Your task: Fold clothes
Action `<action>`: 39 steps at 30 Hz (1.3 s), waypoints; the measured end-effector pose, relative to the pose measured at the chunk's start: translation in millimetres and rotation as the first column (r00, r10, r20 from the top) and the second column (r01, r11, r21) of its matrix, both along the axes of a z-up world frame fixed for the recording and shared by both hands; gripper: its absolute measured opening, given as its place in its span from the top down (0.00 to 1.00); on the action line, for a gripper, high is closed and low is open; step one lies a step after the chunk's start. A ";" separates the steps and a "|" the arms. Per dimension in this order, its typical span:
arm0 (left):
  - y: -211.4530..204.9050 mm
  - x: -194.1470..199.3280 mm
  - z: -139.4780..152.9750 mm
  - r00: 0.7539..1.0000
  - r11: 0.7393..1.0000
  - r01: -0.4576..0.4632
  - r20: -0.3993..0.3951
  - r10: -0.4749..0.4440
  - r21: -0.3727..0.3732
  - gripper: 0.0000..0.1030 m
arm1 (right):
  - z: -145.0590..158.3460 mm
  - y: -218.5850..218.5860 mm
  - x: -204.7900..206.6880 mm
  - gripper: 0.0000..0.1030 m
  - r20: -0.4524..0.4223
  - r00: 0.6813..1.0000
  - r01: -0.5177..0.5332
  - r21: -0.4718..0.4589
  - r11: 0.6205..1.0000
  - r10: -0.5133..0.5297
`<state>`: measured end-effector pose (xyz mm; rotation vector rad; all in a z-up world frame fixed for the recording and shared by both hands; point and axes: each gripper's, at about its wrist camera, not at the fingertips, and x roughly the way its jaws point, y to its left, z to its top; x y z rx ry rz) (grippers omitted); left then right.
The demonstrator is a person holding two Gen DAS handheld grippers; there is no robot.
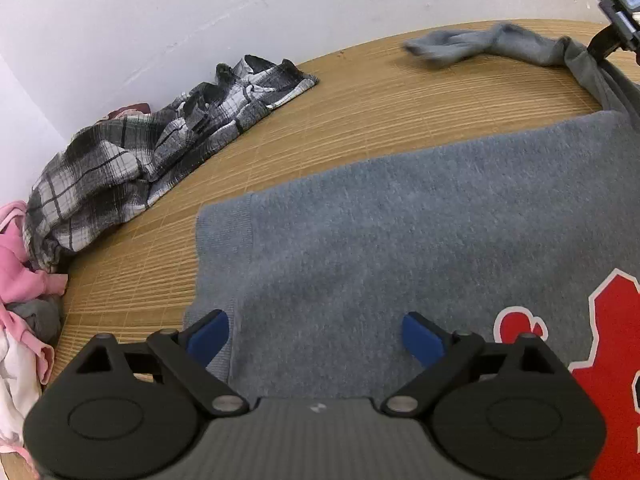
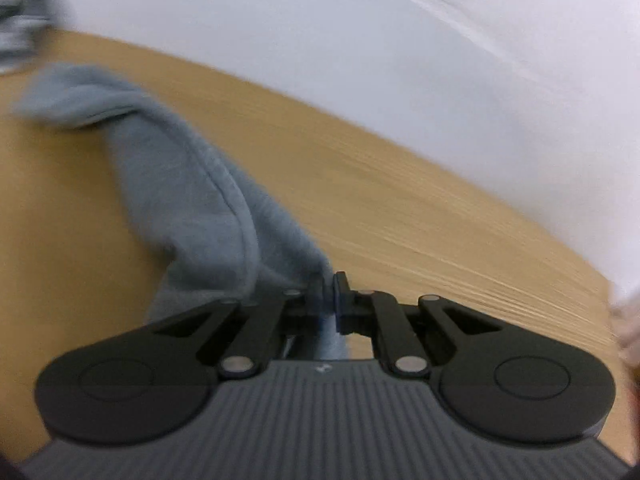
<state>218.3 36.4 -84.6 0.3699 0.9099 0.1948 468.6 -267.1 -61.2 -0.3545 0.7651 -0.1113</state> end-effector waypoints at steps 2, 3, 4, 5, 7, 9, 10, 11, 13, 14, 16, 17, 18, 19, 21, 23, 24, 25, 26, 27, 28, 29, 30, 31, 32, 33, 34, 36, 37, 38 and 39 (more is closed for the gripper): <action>0.7 0.7 0.4 1.000 1.000 0.005 0.001 -0.005 0.001 0.07 | 7.0 -14.2 -4.8 0.90 0.023 1.000 0.009 0.085 0.996 -0.011; 0.8 0.9 0.9 1.000 1.000 0.005 -0.001 -0.005 0.000 0.07 | 12.0 -18.6 -8.8 0.90 0.022 1.000 0.006 0.116 0.993 -0.009; 0.1 0.7 1.6 1.000 1.000 0.000 -0.001 0.000 0.001 0.07 | 19.5 -21.4 -16.3 0.88 0.021 1.000 0.001 0.135 0.991 -0.004; 0.7 0.6 2.5 1.000 1.000 -0.012 0.003 0.012 0.005 0.08 | 27.9 -23.3 -27.5 0.85 0.031 1.000 -0.005 0.144 0.990 0.001; 4.1 -0.1 4.2 0.999 0.999 -0.033 0.018 0.032 0.016 0.10 | 43.8 -24.5 -62.2 0.76 0.070 0.997 -0.034 0.138 0.990 0.025; 10.9 0.0 3.8 0.999 0.999 -0.045 0.019 0.044 0.010 0.09 | 53.9 -24.4 -107.2 0.66 0.093 0.993 -0.086 0.136 0.987 0.074; 13.8 -0.1 2.3 0.998 0.998 -0.054 0.018 0.054 0.012 0.09 | 57.3 -27.5 -130.2 0.63 0.096 0.991 -0.110 0.149 0.983 0.097; 17.2 -0.2 1.9 0.998 0.998 -0.057 0.025 0.057 0.004 0.08 | 56.6 -28.0 -151.9 0.60 0.092 0.989 -0.133 0.160 0.978 0.119; 21.3 -0.4 1.0 0.998 0.999 -0.051 0.037 0.051 -0.010 0.07 | 46.3 -26.8 -189.2 0.57 0.075 0.988 -0.147 0.163 0.976 0.136; 22.2 0.2 0.8 0.998 0.999 -0.050 0.044 0.050 -0.012 0.06 | 38.0 -26.9 -201.4 0.53 0.042 0.990 -0.140 0.164 0.977 0.134; 21.8 2.2 -0.7 0.998 0.999 -0.032 0.057 0.032 0.003 0.06 | 19.3 -28.7 -211.1 0.53 -0.005 0.994 -0.106 0.192 0.976 0.109; 20.3 2.1 -0.9 0.998 0.999 -0.036 0.061 0.035 0.015 0.07 | 17.0 -34.5 -215.6 0.52 0.022 0.997 -0.072 0.231 0.970 0.069; 18.6 1.3 -0.8 0.998 0.999 -0.022 0.060 0.021 0.030 0.07 | 17.3 -36.6 -216.0 0.52 0.021 0.999 -0.029 0.263 0.964 0.024; 18.4 -0.4 -0.2 0.998 0.999 -0.012 0.056 0.010 0.036 0.08 | 22.5 -38.3 -216.6 0.52 0.007 1.000 0.019 0.285 0.958 -0.022; 19.9 -11.0 1.8 0.999 0.999 -0.005 0.044 0.004 0.038 0.09 | 43.9 -43.2 -233.7 0.51 0.050 0.995 0.066 0.325 0.943 -0.086; 23.2 -28.6 4.6 0.999 0.999 -0.013 0.031 0.012 0.031 0.10 | 59.2 -47.2 -268.7 0.46 0.119 0.989 0.042 0.350 0.936 -0.089; 24.8 -37.4 5.9 1.000 0.999 -0.017 0.025 0.016 0.028 0.10 | 63.8 -50.7 -288.5 0.43 0.122 0.988 0.043 0.350 0.936 -0.091; 26.6 -46.3 7.3 1.000 0.999 -0.021 0.018 0.020 0.025 0.10 | 67.4 -54.0 -307.4 0.43 0.116 0.989 0.048 0.348 0.936 -0.094; 30.3 -59.6 8.9 0.999 0.999 -0.030 0.017 0.030 0.024 0.10 | 69.0 -55.1 -326.8 0.43 0.104 0.989 0.061 0.353 0.934 -0.104; 35.6 -78.0 10.4 0.999 0.999 -0.042 0.015 0.042 0.021 0.10 | 69.5 -55.1 -346.4 0.43 0.089 0.989 0.078 0.362 0.929 -0.118; 40.5 -95.8 12.4 0.998 0.998 -0.055 0.014 0.055 0.014 0.11 | 68.7 -54.2 -369.1 0.43 0.077 0.990 0.082 0.386 0.919 -0.120; 43.9 -114.6 13.6 0.998 0.998 -0.067 0.013 0.067 0.006 0.11 | 67.3 -50.7 -392.7 0.42 0.065 0.993 0.064 0.420 0.905 -0.100; 47.3 -133.5 14.9 0.997 0.997 -0.078 0.011 0.079 -0.002 0.11 | 65.0 -45.4 -415.5 0.43 0.055 0.996 0.034 0.449 0.893 -0.066; 50.5 -152.2 16.1 0.996 0.996 -0.090 0.010 0.090 -0.010 0.11 | 61.5 -38.1 -438.6 0.43 0.049 0.999 -0.002 0.465 0.885 -0.023; 47.7 -168.6 15.0 0.995 0.995 -0.100 0.008 0.100 -0.012 0.11 | 56.5 -29.0 -460.2 0.43 0.045 0.999 -0.046 0.464 0.885 0.029; 46.7 -187.7 12.8 0.994 0.994 -0.107 -0.004 0.107 -0.009 0.11 | 50.8 -19.5 -480.2 0.43 0.040 0.995 -0.095 0.452 0.887 0.086; 45.5 -206.7 10.6 0.993 0.994 -0.113 -0.016 0.113 -0.006 0.10 | 43.9 -10.4 -499.3 0.43 0.026 0.988 -0.146 0.432 0.890 0.150; 40.4 -234.4 9.0 0.995 0.995 -0.095 -0.002 0.095 0.037 0.09 | 26.0 5.2 -525.5 0.43 -0.059 0.967 -0.216 0.338 0.916 0.249; 38.5 -247.6 8.1 0.997 0.995 -0.079 0.002 0.079 0.067 0.09 | 18.9 7.4 -540.6 0.43 -0.059 0.963 -0.236 0.292 0.927 0.264; 37.6 -259.1 6.9 0.998 0.992 -0.067 0.011 0.066 0.105 0.08 | 13.0 6.8 -557.4 0.42 -0.033 0.964 -0.249 0.246 0.937 0.265; 38.0 -265.3 6.9 0.998 0.990 -0.066 0.011 0.065 0.124 0.08 | 11.9 0.7 -565.9 0.42 -0.037 0.969 -0.229 0.247 0.942 0.245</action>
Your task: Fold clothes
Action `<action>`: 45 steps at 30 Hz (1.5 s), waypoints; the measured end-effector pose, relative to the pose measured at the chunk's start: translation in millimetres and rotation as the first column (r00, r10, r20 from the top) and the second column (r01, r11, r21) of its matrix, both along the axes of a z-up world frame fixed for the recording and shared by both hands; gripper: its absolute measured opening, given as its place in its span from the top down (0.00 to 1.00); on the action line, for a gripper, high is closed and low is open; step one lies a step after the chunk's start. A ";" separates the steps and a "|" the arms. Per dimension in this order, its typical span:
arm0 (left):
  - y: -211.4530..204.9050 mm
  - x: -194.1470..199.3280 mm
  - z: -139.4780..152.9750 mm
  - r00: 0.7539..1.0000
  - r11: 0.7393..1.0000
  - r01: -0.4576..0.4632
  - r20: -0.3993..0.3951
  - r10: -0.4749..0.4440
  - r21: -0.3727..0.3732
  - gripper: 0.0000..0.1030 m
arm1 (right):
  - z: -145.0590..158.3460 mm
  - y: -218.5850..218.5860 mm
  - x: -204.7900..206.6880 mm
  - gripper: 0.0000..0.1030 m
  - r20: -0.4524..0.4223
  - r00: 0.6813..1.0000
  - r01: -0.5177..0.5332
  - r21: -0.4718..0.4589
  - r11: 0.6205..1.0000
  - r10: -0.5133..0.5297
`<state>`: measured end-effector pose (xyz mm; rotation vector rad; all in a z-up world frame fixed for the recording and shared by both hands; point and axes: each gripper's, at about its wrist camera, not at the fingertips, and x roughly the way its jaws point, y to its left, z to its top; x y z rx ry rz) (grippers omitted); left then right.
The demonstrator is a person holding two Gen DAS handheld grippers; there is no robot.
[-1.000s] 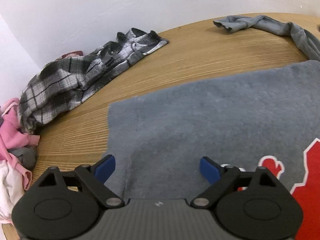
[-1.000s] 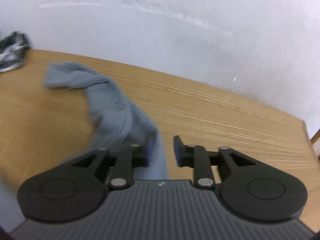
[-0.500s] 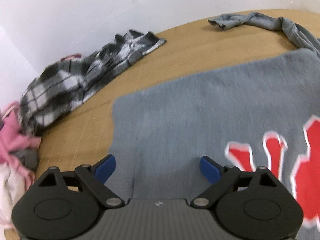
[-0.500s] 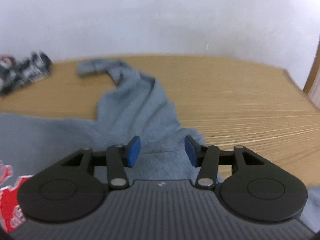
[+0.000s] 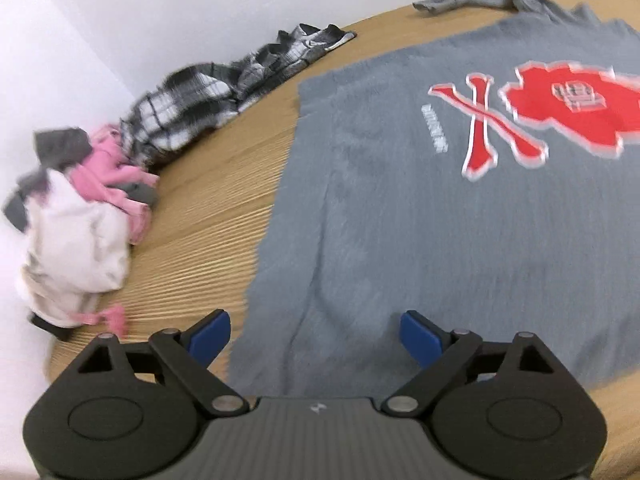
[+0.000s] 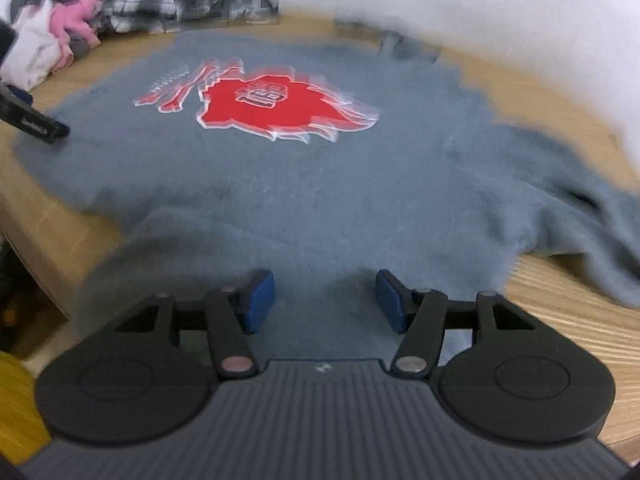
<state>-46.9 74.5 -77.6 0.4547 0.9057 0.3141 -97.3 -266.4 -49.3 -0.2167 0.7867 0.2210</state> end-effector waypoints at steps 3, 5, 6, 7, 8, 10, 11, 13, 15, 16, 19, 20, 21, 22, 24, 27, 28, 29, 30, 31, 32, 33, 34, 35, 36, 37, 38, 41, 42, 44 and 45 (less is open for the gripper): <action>8.2 -10.3 3.3 1.000 1.000 -0.024 -0.017 0.024 -0.011 0.08 | 9.2 -23.6 -7.0 0.42 -0.081 0.993 0.093 0.049 0.994 -0.089; 11.7 -13.8 5.3 0.999 0.999 -0.030 -0.020 0.030 -0.028 0.09 | 18.8 -25.1 -11.7 0.41 -0.080 0.990 0.119 0.046 0.992 -0.115; 11.9 -13.6 5.9 0.999 0.999 -0.030 -0.026 0.029 -0.028 0.09 | 23.0 -17.8 -13.7 0.41 -0.039 0.993 0.113 0.049 0.992 -0.111; 12.1 -13.5 6.4 0.999 0.999 -0.029 -0.032 0.028 -0.028 0.09 | 28.9 -8.2 -14.5 0.41 0.016 0.994 0.104 0.066 0.992 -0.106; 11.0 -13.3 6.1 0.999 1.000 -0.018 -0.034 0.018 -0.020 0.08 | 32.6 2.2 -13.8 0.41 0.057 0.993 0.098 0.089 0.991 -0.104; 8.9 -14.3 5.0 0.999 1.000 0.004 -0.037 -0.004 -0.003 0.08 | 33.4 24.2 -6.9 0.41 0.102 0.991 0.077 0.129 0.989 -0.091; 9.4 -14.4 5.3 0.999 1.000 0.020 -0.038 -0.020 0.001 0.07 | 30.3 36.5 -0.1 0.41 0.105 0.992 0.057 0.142 0.988 -0.072; 13.9 -15.0 4.9 0.999 0.999 0.036 -0.039 -0.036 -0.018 0.07 | 17.9 54.3 6.0 0.41 0.060 0.996 0.053 0.103 0.993 -0.059; 22.3 -16.2 5.6 0.998 0.998 0.042 -0.037 -0.044 -0.053 0.07 | 2.5 58.9 5.3 0.40 0.013 0.997 0.077 0.061 0.995 -0.078; 26.6 -16.9 5.9 0.998 0.996 0.046 -0.036 -0.048 -0.070 0.07 | -0.3 51.3 0.5 0.37 0.007 0.994 0.111 0.088 0.990 -0.112; 37.3 -20.3 6.5 0.997 0.991 0.071 -0.026 -0.075 -0.113 0.06 | -0.2 30.2 -7.5 0.32 -0.039 0.979 0.202 0.125 0.971 -0.199; 40.3 -20.8 6.7 0.997 0.989 0.077 -0.022 -0.081 -0.130 0.06 | 1.5 27.9 -8.3 0.31 -0.052 0.976 0.215 0.112 0.970 -0.210; 42.2 -21.0 6.7 0.996 0.986 0.083 -0.018 -0.086 -0.142 0.06 | 3.2 28.2 -8.0 0.31 -0.061 0.973 0.226 0.101 0.969 -0.221; 44.8 -21.5 7.1 0.995 0.984 0.091 -0.016 -0.094 -0.156 0.06 | 6.2 31.5 -7.5 0.31 -0.066 0.969 0.245 0.091 0.965 -0.239; 49.6 -22.7 8.7 0.994 0.977 0.101 -0.021 -0.107 -0.186 0.08 | 17.0 47.7 -8.2 0.30 -0.032 0.966 0.257 0.076 0.964 -0.255; 55.7 -24.9 12.5 0.989 0.968 0.134 -0.033 -0.144 -0.213 0.08 | 36.1 90.2 -11.5 0.30 0.092 0.990 0.097 0.122 0.988 -0.108; 57.0 -26.1 14.5 0.987 0.966 0.144 -0.033 -0.154 -0.216 0.08 | 39.6 109.7 -10.4 0.30 0.121 0.992 0.008 0.122 0.992 -0.023; 58.4 -27.3 16.5 0.986 0.963 0.153 -0.033 -0.164 -0.220 0.09 | 39.8 128.8 -7.4 0.30 0.133 0.989 -0.082 0.113 0.990 0.067; 59.7 -28.6 18.5 0.984 0.961 0.163 -0.033 -0.174 -0.223 0.09 | 37.9 146.5 -3.8 0.30 0.137 0.979 -0.165 0.104 0.981 0.150; 60.6 -31.6 21.1 0.982 0.960 0.174 -0.030 -0.185 -0.220 0.09 | 34.4 164.0 0.3 0.30 0.135 0.963 -0.247 0.097 0.964 0.234; 64.2 -34.2 23.0 0.984 0.964 0.167 -0.026 -0.176 -0.209 0.09 | 29.8 181.6 4.4 0.30 0.126 0.940 -0.330 0.093 0.939 0.317; 67.9 -36.7 25.0 0.986 0.967 0.160 -0.022 -0.167 -0.197 0.10 | 24.7 198.2 8.1 0.30 0.115 0.914 -0.399 0.092 0.912 0.388; 71.7 -39.2 27.0 0.987 0.971 0.152 -0.018 -0.158 -0.186 0.10 | 18.6 213.4 11.2 0.30 0.101 0.893 -0.447 0.086 0.890 0.439; 80.1 -41.8 30.0 0.990 0.971 0.136 -0.014 -0.142 -0.199 0.10 | 12.2 228.1 14.1 0.30 0.084 0.872 -0.488 0.077 0.870 0.482; 88.0 -44.9 32.2 0.991 0.968 0.125 -0.013 -0.131 -0.217 0.10 | 6.3 241.5 16.5 0.30 0.072 0.855 -0.519 0.067 0.852 0.514; 95.1 -47.9 33.2 0.993 0.969 0.112 -0.012 -0.118 -0.222 0.10 | 1.7 252.6 17.8 0.30 0.071 0.837 -0.546 0.058 0.836 0.542; 102.2 -50.9 34.2 0.994 0.969 0.099 -0.011 -0.104 -0.227 0.10 | -2.2 261.8 19.7 0.30 0.077 0.820 -0.572 0.049 0.819 0.567; 120.2 -58.1 35.3 0.997 0.968 0.070 -0.015 -0.075 -0.240 0.11 | -14.8 285.4 29.9 0.31 0.048 0.803 -0.595 0.016 0.804 0.594; 124.8 -59.9 35.1 0.997 0.967 0.067 -0.018 -0.074 -0.247 0.11 | -18.0 286.0 33.3 0.32 0.042 0.805 -0.593 0.033 0.804 0.592; 130.7 -62.5 34.6 0.996 0.964 0.074 -0.024 -0.083 -0.255 0.11 | -17.6 284.0 45.8 0.47 0.032 0.824 -0.566 0.089 0.820 0.565; 130.1 -63.0 34.8 0.994 0.961 0.097 -0.022 -0.106 -0.257 0.11 | -16.8 283.9 51.3 0.74 0.030 0.839 -0.544 0.096 0.834 0.543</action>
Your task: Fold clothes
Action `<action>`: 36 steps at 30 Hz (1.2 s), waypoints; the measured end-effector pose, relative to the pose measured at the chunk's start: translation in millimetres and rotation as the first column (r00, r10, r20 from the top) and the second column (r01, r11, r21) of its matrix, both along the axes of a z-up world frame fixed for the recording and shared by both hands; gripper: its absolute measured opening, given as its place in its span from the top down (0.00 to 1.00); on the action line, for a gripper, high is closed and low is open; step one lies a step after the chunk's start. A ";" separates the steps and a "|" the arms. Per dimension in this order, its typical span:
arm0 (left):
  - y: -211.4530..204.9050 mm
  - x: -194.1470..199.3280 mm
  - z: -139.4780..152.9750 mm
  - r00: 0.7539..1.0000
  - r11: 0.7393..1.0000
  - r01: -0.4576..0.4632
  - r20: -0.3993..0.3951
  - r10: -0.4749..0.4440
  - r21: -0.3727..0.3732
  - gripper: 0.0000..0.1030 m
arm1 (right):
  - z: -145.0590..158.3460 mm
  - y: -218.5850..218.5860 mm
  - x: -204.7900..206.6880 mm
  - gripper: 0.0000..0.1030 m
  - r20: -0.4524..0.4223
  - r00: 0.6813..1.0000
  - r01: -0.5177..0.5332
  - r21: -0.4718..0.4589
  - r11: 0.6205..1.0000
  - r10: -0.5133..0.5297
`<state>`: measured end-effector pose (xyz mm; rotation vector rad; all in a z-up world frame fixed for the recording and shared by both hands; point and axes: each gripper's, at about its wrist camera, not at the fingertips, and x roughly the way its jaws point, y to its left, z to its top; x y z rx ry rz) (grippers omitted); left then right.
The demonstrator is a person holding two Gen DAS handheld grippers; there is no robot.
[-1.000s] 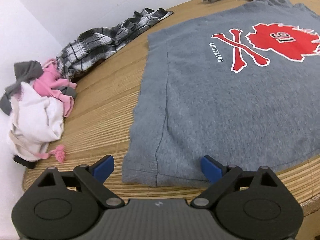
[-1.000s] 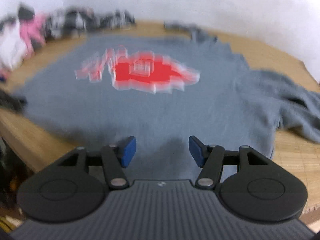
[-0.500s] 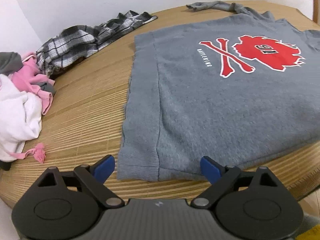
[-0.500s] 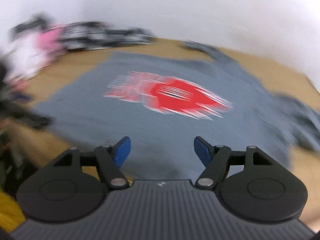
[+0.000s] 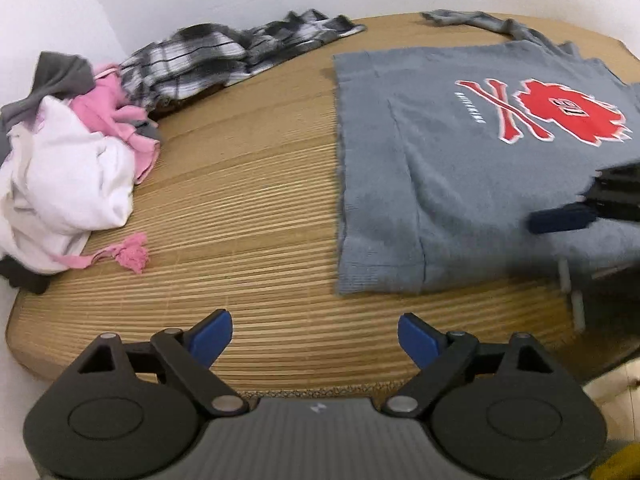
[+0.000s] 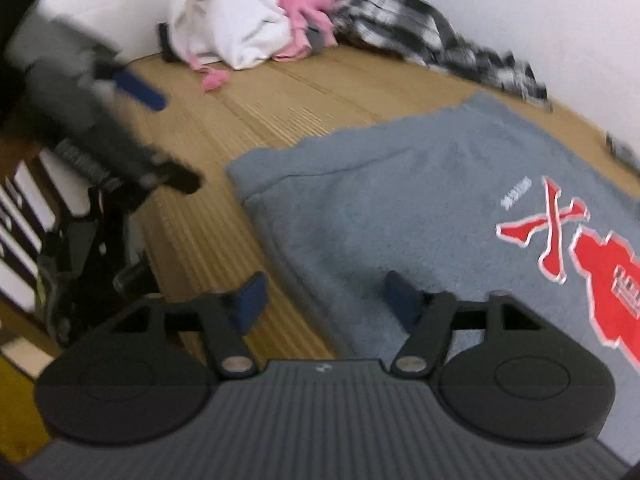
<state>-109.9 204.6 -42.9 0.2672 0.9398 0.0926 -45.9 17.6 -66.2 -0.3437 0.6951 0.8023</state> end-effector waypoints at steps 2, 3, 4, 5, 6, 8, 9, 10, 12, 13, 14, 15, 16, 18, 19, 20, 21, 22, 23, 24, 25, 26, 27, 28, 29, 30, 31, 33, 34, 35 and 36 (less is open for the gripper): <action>-6.1 -2.0 0.2 0.997 0.997 0.077 0.007 -0.077 0.002 0.11 | 4.5 -3.1 11.8 0.87 -0.021 0.998 0.052 0.010 0.999 -0.052; -11.9 -2.7 -0.3 0.993 0.993 0.117 0.015 -0.118 0.016 0.11 | 8.3 -5.8 15.2 0.87 -0.056 0.996 0.073 0.034 0.997 -0.071; -20.2 -3.0 0.4 0.985 0.985 0.167 0.035 -0.168 0.041 0.11 | 11.9 -9.2 18.3 0.87 -0.088 0.993 0.089 0.057 0.994 -0.084; -28.5 -3.3 1.1 0.974 0.974 0.215 0.053 -0.218 0.066 0.11 | 15.3 -13.0 22.3 0.87 -0.118 0.988 0.105 0.078 0.991 -0.095; -36.9 -3.7 1.7 0.961 0.961 0.261 0.070 -0.268 0.092 0.11 | 18.6 -16.9 26.3 0.87 -0.147 0.983 0.121 0.100 0.988 -0.105; -59.8 -4.8 0.2 0.921 0.920 0.355 0.110 -0.375 0.163 0.11 | 24.8 -22.8 33.1 0.87 -0.197 0.973 0.152 0.136 0.979 -0.123; -71.5 -3.5 -2.2 0.899 0.897 0.391 0.122 -0.420 0.205 0.11 | 27.9 -25.1 35.2 0.87 -0.211 0.969 0.163 0.153 0.975 -0.129; -79.4 -0.9 -5.1 0.881 0.878 0.417 0.131 -0.454 0.237 0.11 | 31.4 -28.0 37.2 0.87 -0.226 0.965 0.174 0.172 0.970 -0.133; -90.7 11.5 -14.9 0.861 0.855 0.440 0.143 -0.489 0.275 0.10 | 38.7 -31.4 39.0 0.87 -0.223 0.966 0.179 0.196 0.964 -0.133; -96.3 17.8 -19.8 0.850 0.843 0.450 0.148 -0.505 0.294 0.10 | 42.2 -33.0 39.1 0.87 -0.216 0.968 0.173 0.204 0.964 -0.128; -98.6 25.7 -24.3 0.848 0.839 0.446 0.154 -0.508 0.313 0.12 | 45.1 -35.0 39.4 0.87 -0.212 0.970 0.166 0.212 0.963 -0.120; -99.7 32.8 -27.9 0.843 0.834 0.446 0.160 -0.513 0.325 0.24 | 47.1 -37.1 38.9 0.87 -0.209 0.971 0.160 0.218 0.963 -0.114; -99.9 39.8 -30.0 0.837 0.830 0.456 0.161 -0.523 0.322 0.39 | 48.6 -39.3 37.5 0.87 -0.205 0.972 0.158 0.214 0.964 -0.114; -97.6 56.8 -28.3 0.855 0.848 0.462 0.124 -0.504 0.262 0.84 | 51.9 -46.8 34.6 0.84 -0.197 0.972 0.165 0.194 0.967 -0.127; -92.5 62.5 -22.1 0.870 0.874 0.446 0.137 -0.475 0.194 0.85 | 55.6 -55.7 31.5 0.83 -0.190 0.970 0.186 0.190 0.964 -0.150; -88.2 65.9 -16.5 0.882 0.892 0.428 0.148 -0.448 0.148 0.86 | 60.8 -72.5 24.9 0.82 -0.167 0.964 0.235 0.191 0.953 -0.205; -82.5 69.4 -10.0 0.898 0.910 0.403 0.150 -0.413 0.097 0.86 | 66.6 -93.0 17.0 0.75 -0.138 0.952 0.296 0.193 0.935 -0.273; -77.3 71.4 -4.3 0.913 0.926 0.374 0.154 -0.378 0.056 0.86 | 69.8 -114.8 10.5 0.69 -0.109 0.929 0.369 0.194 0.909 -0.354; -71.3 73.5 2.4 0.927 0.940 0.341 0.161 -0.338 0.010 0.86 | 70.0 -143.4 3.5 0.52 -0.081 0.885 0.466 0.193 0.864 -0.459; -65.1 76.0 8.1 0.939 0.950 0.311 0.165 -0.302 -0.036 0.86 | 67.2 -175.4 -4.1 0.37 -0.067 0.818 0.573 0.193 0.797 -0.572; -59.8 78.5 13.4 0.949 0.955 0.285 0.166 -0.269 -0.080 0.86 | 63.3 -207.6 -11.7 0.30 -0.060 0.734 0.673 0.195 0.713 -0.677; -54.3 80.6 18.2 0.955 0.958 0.264 0.167 -0.244 -0.109 0.86 | 56.6 -239.4 -17.3 0.21 -0.076 0.634 0.767 0.188 0.613 -0.770; -52.9 82.1 21.9 0.959 0.960 0.252 0.169 -0.230 -0.125 0.86 | 48.6 -270.9 -22.0 0.20 -0.103 0.520 0.849 0.171 0.500 -0.848; -53.3 84.1 24.8 0.960 0.960 0.249 0.168 -0.226 -0.130 0.86 | 39.8 -299.0 -25.2 0.20 -0.147 0.428 0.900 0.159 0.405 -0.892; -54.9 86.8 26.8 0.960 0.960 0.250 0.164 -0.228 -0.126 0.86 | 30.4 -325.2 -27.5 0.20 -0.200 0.347 0.935 0.147 0.322 -0.916; -58.4 89.1 27.2 0.959 0.960 0.254 0.158 -0.235 -0.115 0.86 | 21.7 -344.3 -29.7 0.20 -0.247 0.293 0.953 0.151 0.262 -0.924; -62.7 89.9 27.4 0.959 0.961 0.257 0.152 -0.240 -0.101 0.86 | 13.2 -359.8 -31.8 0.20 -0.291 0.256 0.963 0.163 0.216 -0.922; -68.3 88.6 28.7 0.961 0.964 0.250 0.145 -0.236 -0.087 0.86 | -1.3 -373.1 -30.0 0.21 -0.327 0.237 0.966 0.177 0.187 -0.915; -68.9 88.1 29.9 0.962 0.966 0.242 0.150 -0.227 -0.091 0.86 | -8.3 -374.8 -26.7 0.21 -0.327 0.246 0.964 0.179 0.196 -0.912; -69.0 88.1 31.0 0.965 0.969 0.228 0.156 -0.211 -0.098 0.86 | -15.2 -371.7 -21.5 0.20 -0.307 0.269 0.958 0.184 0.221 -0.913; -68.5 87.6 32.0 0.967 0.972 0.207 0.172 -0.187 -0.109 0.86 | -20.0 -366.7 -17.9 0.20 -0.262 0.294 0.949 0.197 0.247 -0.919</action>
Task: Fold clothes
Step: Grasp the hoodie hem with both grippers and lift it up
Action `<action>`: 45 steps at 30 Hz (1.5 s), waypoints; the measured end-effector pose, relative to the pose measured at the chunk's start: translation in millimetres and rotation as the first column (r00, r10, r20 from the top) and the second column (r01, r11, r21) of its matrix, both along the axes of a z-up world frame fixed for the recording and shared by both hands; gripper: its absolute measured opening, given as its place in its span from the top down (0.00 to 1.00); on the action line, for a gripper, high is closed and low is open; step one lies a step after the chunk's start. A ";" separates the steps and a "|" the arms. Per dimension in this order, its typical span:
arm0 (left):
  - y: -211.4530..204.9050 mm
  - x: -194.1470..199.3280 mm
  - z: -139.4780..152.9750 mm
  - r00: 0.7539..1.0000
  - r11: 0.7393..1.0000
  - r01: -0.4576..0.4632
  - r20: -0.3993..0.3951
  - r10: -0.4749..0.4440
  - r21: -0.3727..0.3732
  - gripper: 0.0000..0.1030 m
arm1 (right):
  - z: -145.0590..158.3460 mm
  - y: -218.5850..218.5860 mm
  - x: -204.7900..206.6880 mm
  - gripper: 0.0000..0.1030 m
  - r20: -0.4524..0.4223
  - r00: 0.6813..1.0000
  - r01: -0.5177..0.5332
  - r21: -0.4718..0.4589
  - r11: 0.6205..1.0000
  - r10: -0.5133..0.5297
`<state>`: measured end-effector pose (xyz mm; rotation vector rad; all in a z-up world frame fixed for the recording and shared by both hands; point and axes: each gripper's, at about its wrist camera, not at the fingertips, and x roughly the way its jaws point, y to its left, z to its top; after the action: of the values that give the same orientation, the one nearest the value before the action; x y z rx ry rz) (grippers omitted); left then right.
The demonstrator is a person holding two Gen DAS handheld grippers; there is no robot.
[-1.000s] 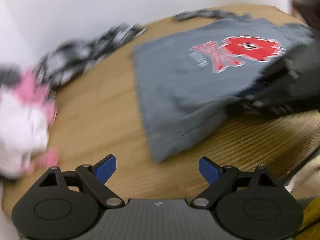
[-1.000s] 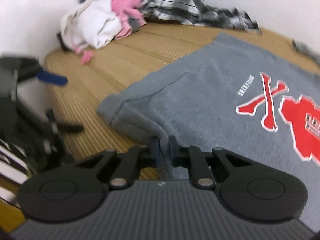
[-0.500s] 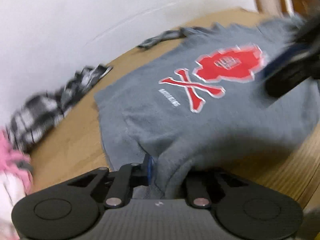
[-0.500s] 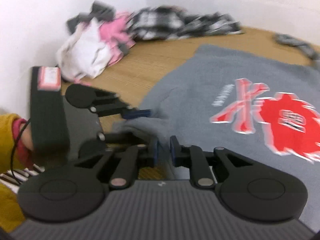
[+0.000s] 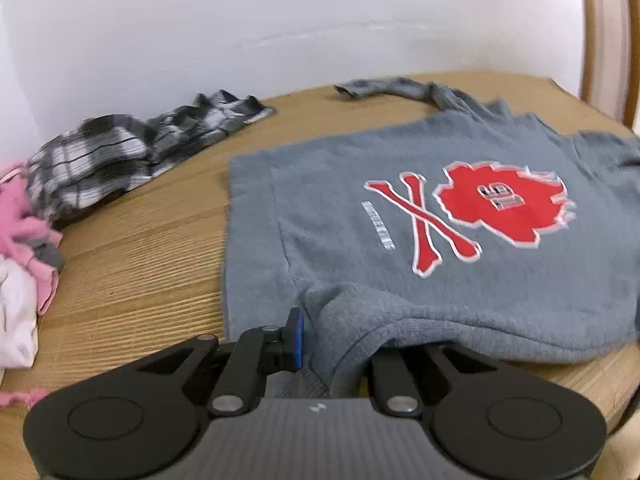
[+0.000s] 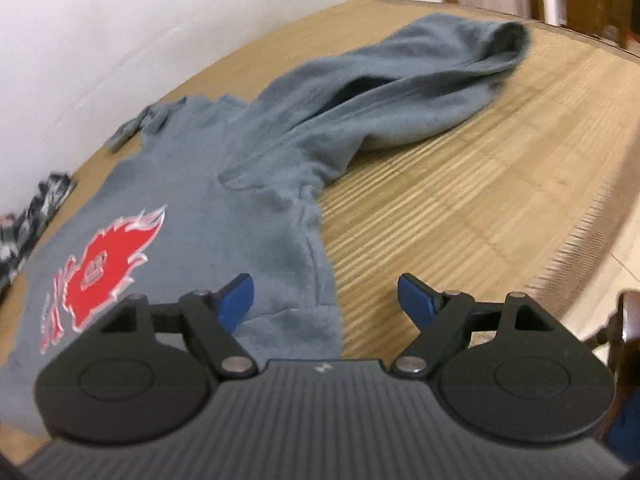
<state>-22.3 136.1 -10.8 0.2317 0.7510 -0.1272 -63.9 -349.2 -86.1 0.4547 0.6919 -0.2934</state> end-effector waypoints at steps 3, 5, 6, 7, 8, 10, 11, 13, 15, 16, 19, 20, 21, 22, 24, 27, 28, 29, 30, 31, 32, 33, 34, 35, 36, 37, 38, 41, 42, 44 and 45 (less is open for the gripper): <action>-0.3 3.3 3.9 0.998 0.997 -0.060 0.030 0.061 -0.041 0.87 | -8.2 25.0 24.1 0.25 0.028 0.992 -0.121 -0.102 0.987 0.124; -8.2 7.1 8.5 0.994 0.995 -0.086 0.059 0.089 -0.046 0.88 | -8.7 39.2 43.7 0.56 0.042 0.978 -0.198 -0.133 0.971 0.205; -10.5 7.1 14.1 0.992 0.993 -0.097 0.073 0.102 -0.061 0.89 | -8.9 39.2 53.6 0.88 0.051 0.975 -0.211 -0.085 0.974 0.216; -12.4 6.9 23.2 0.989 0.990 -0.109 0.093 0.118 -0.094 0.89 | -8.3 32.5 58.2 0.88 0.084 0.979 -0.189 0.007 0.982 0.187; -12.1 5.9 32.5 0.985 0.985 -0.113 0.115 0.128 -0.129 0.89 | -7.3 24.4 60.0 0.88 0.125 0.982 -0.156 0.108 0.982 0.143; -6.9 1.4 60.8 0.972 0.970 -0.114 0.178 0.154 -0.214 0.89 | 3.1 13.3 51.2 0.88 0.228 0.972 -0.120 0.238 0.964 0.065; -3.1 0.0 73.7 0.966 0.963 -0.108 0.201 0.160 -0.247 0.89 | 13.6 7.7 42.2 0.88 0.288 0.957 -0.111 0.285 0.952 0.026; 4.9 -5.8 109.0 0.944 0.945 -0.080 0.279 0.174 -0.318 0.89 | 41.1 -1.1 24.9 0.88 0.392 0.920 -0.129 0.343 0.931 -0.017; 6.3 -13.6 140.5 0.915 0.936 -0.034 0.366 0.170 -0.350 0.89 | 78.3 -2.4 10.5 0.88 0.490 0.872 -0.176 0.320 0.931 -0.003; 6.2 -18.8 158.0 0.894 0.931 -0.004 0.416 0.167 -0.364 0.89 | 100.3 -0.4 3.7 0.88 0.540 0.842 -0.200 0.288 0.936 0.014; 8.7 -32.5 215.7 0.825 0.915 0.081 0.541 0.161 -0.395 0.89 | 165.9 5.0 -17.4 0.88 0.678 0.733 -0.246 0.206 0.947 0.043; 10.0 -38.5 236.8 0.797 0.911 0.106 0.582 0.162 -0.399 0.89 | 188.4 5.6 -25.1 0.88 0.719 0.694 -0.250 0.184 0.951 0.043; 11.5 -44.7 254.0 0.775 0.907 0.122 0.610 0.167 -0.402 0.89 | 211.3 6.0 -33.0 0.88 0.756 0.653 -0.250 0.161 0.955 0.044; 14.3 -54.4 274.8 0.745 0.903 0.139 0.644 0.175 -0.407 0.89 | 234.3 6.5 -41.8 0.88 0.791 0.610 -0.250 0.134 0.959 0.048; 21.1 -75.8 313.1 0.687 0.898 0.176 0.704 0.182 -0.403 0.89 | 281.4 11.2 -64.1 0.88 0.852 0.518 -0.242 0.062 0.968 0.075; 32.0 -112.6 367.0 0.583 0.916 0.171 0.786 0.204 -0.364 0.89 | 349.5 24.5 -101.8 0.88 0.916 0.379 -0.197 -0.057 0.979 0.129; 35.5 -121.6 381.1 0.557 0.922 0.166 0.805 0.205 -0.349 0.89 | 370.5 30.2 -114.8 0.88 0.932 0.333 -0.185 -0.087 0.979 0.145; 40.2 -131.2 398.1 0.529 0.926 0.165 0.823 0.208 -0.340 0.89 | 391.0 35.8 -127.6 0.88 0.945 0.286 -0.178 -0.111 0.978 0.160; 43.4 -137.7 411.1 0.510 0.929 0.167 0.836 0.205 -0.330 0.88 | 409.5 41.5 -139.0 0.88 0.953 0.244 -0.169 -0.139 0.976 0.178; 45.8 -143.7 426.3 0.489 0.935 0.157 0.847 0.206 -0.319 0.88 | 427.1 48.8 -148.1 0.88 0.955 0.214 -0.146 -0.177 0.973 0.206; 48.1 -149.7 441.4 0.469 0.940 0.147 0.859 0.207 -0.307 0.88 | 444.8 56.8 -156.3 0.88 0.953 0.191 -0.118 -0.217 0.969 0.236; 48.6 -153.7 453.1 0.453 0.946 0.135 0.868 0.205 -0.294 0.88 | 462.5 64.8 -164.5 0.88 0.949 0.168 -0.088 -0.256 0.963 0.268; 47.8 -156.5 464.3 0.440 0.954 0.115 0.875 0.202 -0.278 0.88 | 477.6 71.2 -171.7 0.88 0.944 0.157 -0.057 -0.286 0.957 0.291; 46.8 -157.0 472.5 0.436 0.957 0.100 0.877 0.202 -0.271 0.87 | 490.6 76.7 -175.8 0.88 0.938 0.159 -0.027 -0.307 0.951 0.307; 45.0 -153.4 476.7 0.450 0.959 0.092 0.870 0.202 -0.270 0.87 | 501.1 82.2 -176.4 0.87 0.933 0.171 0.000 -0.321 0.947 0.317; 43.3 -149.8 480.9 0.463 0.960 0.083 0.863 0.202 -0.269 0.87 | 509.5 86.7 -174.8 0.87 0.927 0.191 0.021 -0.332 0.943 0.322; 41.5 -146.1 484.9 0.476 0.961 0.074 0.856 0.201 -0.267 0.87 | 515.4 91.0 -170.9 0.87 0.920 0.221 0.040 -0.338 0.940 0.322; 30.1 -115.2 468.9 0.537 0.967 0.025 0.819 0.201 -0.254 0.86 | 513.2 93.2 -145.8 0.87 0.896 0.319 0.060 -0.346 0.936 0.310; 25.5 -100.4 457.5 0.566 0.969 0.003 0.799 0.203 -0.249 0.85 | 505.9 92.4 -134.7 0.87 0.884 0.351 0.064 -0.351 0.934 0.308; 16.6 -65.8 426.8 0.648 0.968 -0.036 0.731 0.213 -0.250 0.85 | 480.4 87.1 -104.0 0.87 0.857 0.429 0.066 -0.346 0.936 0.286; 10.9 -44.6 406.0 0.689 0.967 -0.058 0.691 0.219 -0.248 0.85 | 463.6 84.8 -88.3 0.87 0.840 0.469 0.064 -0.342 0.938 0.274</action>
<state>-66.9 147.0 395.2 0.0073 -0.0410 0.0381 -152.2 -264.4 377.5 0.1759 -0.3850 -0.0119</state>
